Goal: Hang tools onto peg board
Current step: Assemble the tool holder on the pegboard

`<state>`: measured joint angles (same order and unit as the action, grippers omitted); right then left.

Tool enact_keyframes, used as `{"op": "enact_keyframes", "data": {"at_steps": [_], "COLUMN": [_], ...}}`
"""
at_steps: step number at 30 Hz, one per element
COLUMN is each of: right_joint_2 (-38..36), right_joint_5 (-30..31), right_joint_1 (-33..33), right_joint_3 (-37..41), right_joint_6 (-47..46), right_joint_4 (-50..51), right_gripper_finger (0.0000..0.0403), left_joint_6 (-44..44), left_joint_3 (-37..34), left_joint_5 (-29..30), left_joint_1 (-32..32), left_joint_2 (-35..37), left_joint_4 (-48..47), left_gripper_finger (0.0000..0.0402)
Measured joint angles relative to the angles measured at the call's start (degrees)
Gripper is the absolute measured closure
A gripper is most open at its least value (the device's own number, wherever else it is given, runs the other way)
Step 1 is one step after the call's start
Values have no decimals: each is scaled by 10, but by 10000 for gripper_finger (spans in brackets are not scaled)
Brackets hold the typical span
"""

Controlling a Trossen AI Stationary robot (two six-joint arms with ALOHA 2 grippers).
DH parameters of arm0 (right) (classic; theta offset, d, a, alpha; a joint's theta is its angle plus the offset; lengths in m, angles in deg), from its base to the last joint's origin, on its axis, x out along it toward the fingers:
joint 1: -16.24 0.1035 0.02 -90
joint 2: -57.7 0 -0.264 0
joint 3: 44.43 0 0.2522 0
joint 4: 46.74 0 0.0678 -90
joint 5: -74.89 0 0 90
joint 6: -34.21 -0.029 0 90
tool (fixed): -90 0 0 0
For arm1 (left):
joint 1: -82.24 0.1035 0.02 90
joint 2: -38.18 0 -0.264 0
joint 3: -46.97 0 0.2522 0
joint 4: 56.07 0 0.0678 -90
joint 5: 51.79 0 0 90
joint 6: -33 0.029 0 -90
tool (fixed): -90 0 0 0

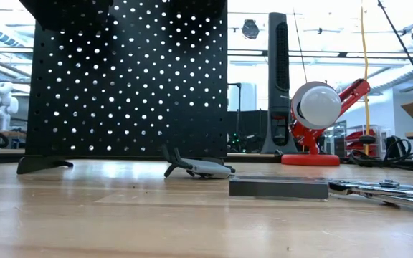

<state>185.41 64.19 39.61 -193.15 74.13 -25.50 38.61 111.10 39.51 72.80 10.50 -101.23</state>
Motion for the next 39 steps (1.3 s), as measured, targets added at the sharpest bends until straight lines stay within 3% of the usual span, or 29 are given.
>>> {"op": "enact_keyframes", "data": {"at_steps": [8, 17, 23, 28, 33, 39], "right_joint_2": [0, 0, -1, -1, -1, 0], "right_joint_5": [-2, -7, -27, -26, -33, -45], "right_joint_1": [6, 7, 7, 8, 8, 8], "right_joint_3": [0, 0, 0, 0, 0, 0], "right_joint_6": [79, 104, -10, -49, -59, 25], "right_joint_4": [-27, -29, -29, -13, 50, 65], "right_gripper_finger": [403, 403, 403, 403, 403, 403], "left_joint_6": [5, 7, 8, 6, 6, 6], "left_joint_3": [0, 0, 1, 1, 1, 1], "left_joint_5": [-8, -12, -11, -7, -7, -7], "left_joint_1": [0, 0, 0, 0, 0, 0], "left_joint_2": [0, 0, 0, 0, 0, 0], "left_joint_4": [0, -1, -4, -4, -4, -4], "left_gripper_finger": [336, 336, 336, 336, 336, 336]}}
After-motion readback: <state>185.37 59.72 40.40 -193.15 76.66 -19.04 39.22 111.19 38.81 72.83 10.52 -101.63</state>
